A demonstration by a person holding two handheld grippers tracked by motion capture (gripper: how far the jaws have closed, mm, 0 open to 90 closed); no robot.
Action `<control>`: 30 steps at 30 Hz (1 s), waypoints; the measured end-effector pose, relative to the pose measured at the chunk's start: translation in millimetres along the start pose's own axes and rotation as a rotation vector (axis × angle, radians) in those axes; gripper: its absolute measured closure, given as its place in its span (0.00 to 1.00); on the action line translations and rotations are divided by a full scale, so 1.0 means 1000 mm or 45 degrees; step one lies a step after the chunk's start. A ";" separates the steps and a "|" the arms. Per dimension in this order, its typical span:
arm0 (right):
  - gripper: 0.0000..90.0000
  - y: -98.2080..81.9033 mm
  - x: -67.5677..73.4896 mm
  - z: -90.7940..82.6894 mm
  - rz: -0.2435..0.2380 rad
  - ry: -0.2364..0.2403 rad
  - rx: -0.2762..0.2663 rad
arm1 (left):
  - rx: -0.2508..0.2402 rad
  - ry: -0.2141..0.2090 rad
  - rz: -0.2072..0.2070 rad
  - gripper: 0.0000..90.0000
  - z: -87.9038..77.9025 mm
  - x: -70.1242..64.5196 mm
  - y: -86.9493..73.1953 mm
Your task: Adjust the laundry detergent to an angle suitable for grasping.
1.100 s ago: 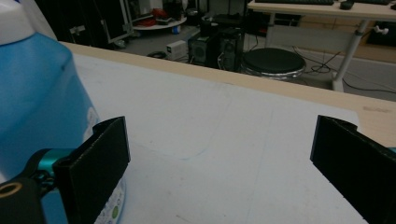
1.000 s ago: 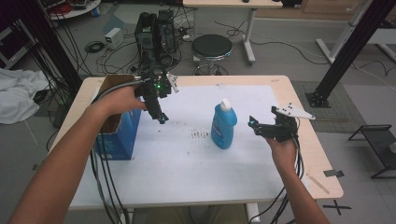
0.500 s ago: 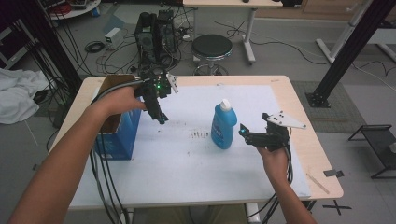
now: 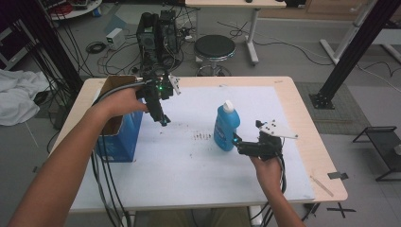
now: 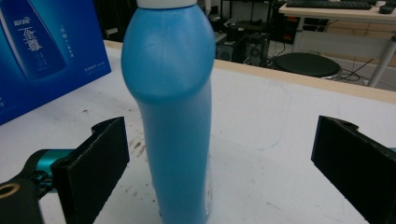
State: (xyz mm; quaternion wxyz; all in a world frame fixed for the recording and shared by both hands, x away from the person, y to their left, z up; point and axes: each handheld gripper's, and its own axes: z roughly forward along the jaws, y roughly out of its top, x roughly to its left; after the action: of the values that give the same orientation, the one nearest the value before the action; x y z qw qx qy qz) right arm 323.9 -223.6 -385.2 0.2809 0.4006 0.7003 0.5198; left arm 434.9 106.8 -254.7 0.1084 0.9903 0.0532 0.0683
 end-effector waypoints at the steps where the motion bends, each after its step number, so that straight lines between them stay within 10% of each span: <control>1: 0.04 -0.001 0.002 0.001 -0.010 0.007 0.007 | 0.002 0.003 0.001 0.09 0.000 0.000 0.000; 30: 0.03 -0.009 0.023 0.039 0.032 -0.019 0.015 | -0.002 -0.004 -0.005 0.09 0.001 0.001 -0.002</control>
State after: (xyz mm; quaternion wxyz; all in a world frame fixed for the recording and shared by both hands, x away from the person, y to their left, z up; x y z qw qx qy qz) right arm 341.1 -185.9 -405.5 0.2772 0.4148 0.6962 0.5162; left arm 435.6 108.8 -256.4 0.1095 0.9903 0.0548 0.0665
